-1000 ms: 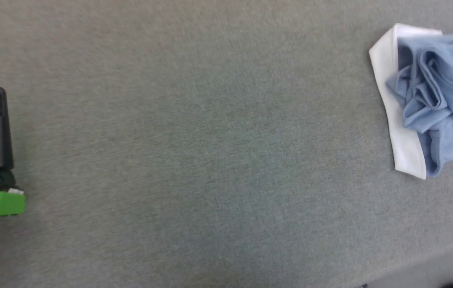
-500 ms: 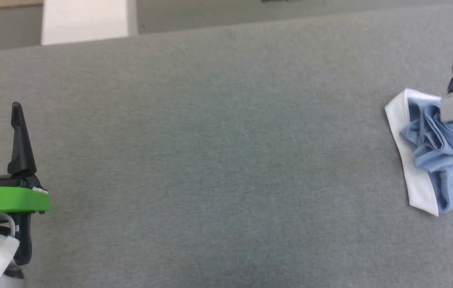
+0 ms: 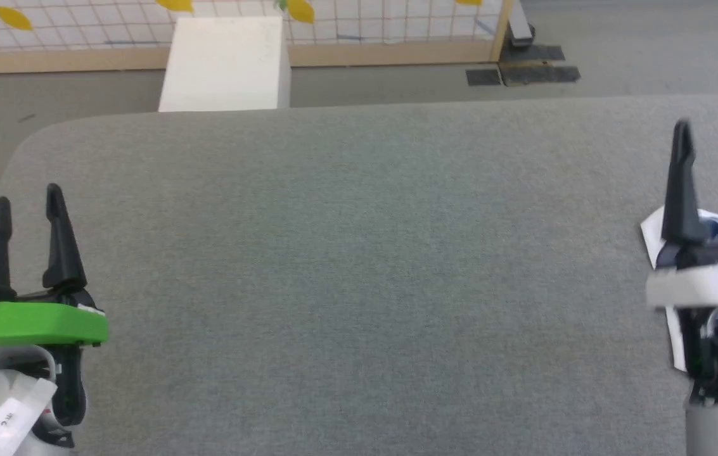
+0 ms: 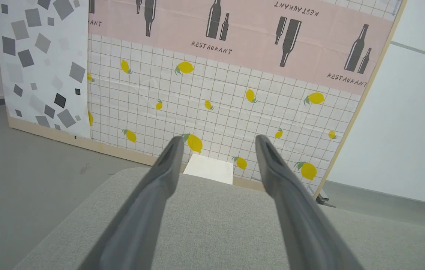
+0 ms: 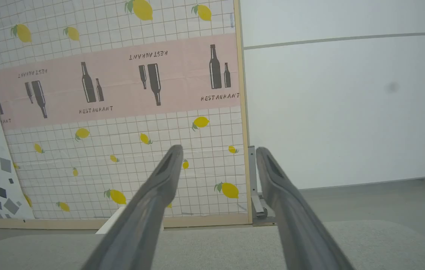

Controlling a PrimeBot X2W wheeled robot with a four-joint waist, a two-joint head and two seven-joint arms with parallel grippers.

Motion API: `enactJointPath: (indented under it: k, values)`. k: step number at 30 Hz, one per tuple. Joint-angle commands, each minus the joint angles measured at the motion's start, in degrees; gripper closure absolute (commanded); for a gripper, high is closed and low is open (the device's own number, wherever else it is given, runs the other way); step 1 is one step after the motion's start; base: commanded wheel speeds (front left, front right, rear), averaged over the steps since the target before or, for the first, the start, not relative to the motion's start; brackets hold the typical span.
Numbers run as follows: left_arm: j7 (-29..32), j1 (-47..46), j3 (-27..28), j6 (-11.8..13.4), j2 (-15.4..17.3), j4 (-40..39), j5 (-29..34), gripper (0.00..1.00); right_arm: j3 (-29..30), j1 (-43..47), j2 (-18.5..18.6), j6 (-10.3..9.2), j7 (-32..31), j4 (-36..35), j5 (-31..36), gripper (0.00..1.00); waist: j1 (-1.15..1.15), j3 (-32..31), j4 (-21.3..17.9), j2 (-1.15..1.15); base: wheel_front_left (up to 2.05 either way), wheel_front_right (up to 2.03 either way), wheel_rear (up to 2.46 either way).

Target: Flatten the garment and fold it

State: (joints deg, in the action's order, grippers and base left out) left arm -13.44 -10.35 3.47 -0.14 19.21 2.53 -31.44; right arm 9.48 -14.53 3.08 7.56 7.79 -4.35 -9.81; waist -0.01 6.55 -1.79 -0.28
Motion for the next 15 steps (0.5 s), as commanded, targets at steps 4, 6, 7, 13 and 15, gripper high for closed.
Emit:
enactJointPath:
  k: [4, 6, 7, 13, 15]
  values:
    - [0.7, 1.05, -1.06, 0.18, -0.81, 1.16, -0.66, 0.0, -0.12, 4.35, -0.19, -0.08, 2.33, 3.08, -1.4, 0.0, 0.01, -1.8, 1.6, 0.28, 0.0, 0.0, 0.0]
    - [1.01, 1.28, -1.74, 0.04, -0.88, 1.93, -0.47, 0.0, -0.05, 5.64, -0.19, -0.08, 2.78, 4.44, -1.17, 0.0, 0.01, -2.0, 1.68, 0.28, 0.0, 0.0, 0.0]
    - [1.18, 1.41, -2.2, -0.05, -0.87, 2.42, -0.22, 0.0, -0.05, 6.28, -0.19, -0.08, 2.96, 5.13, -1.15, 0.0, 0.01, -2.04, 1.69, 0.28, 0.0, 0.0, 0.0]
    - [1.58, 2.11, -5.49, -0.65, -0.92, 5.8, 1.95, 0.0, -0.4, 8.92, -0.2, -0.08, 3.69, 7.76, -0.96, 0.0, 0.01, -2.4, 1.35, 0.28, 0.0, 0.0, 0.0]
    - [1.44, 2.32, -6.51, -0.82, -0.92, 6.97, 2.81, 0.0, -0.51, 9.59, -0.2, -0.08, 3.89, 8.24, -0.75, 0.0, 0.01, -2.54, 1.19, 0.28, 0.0, 0.0, 0.0]
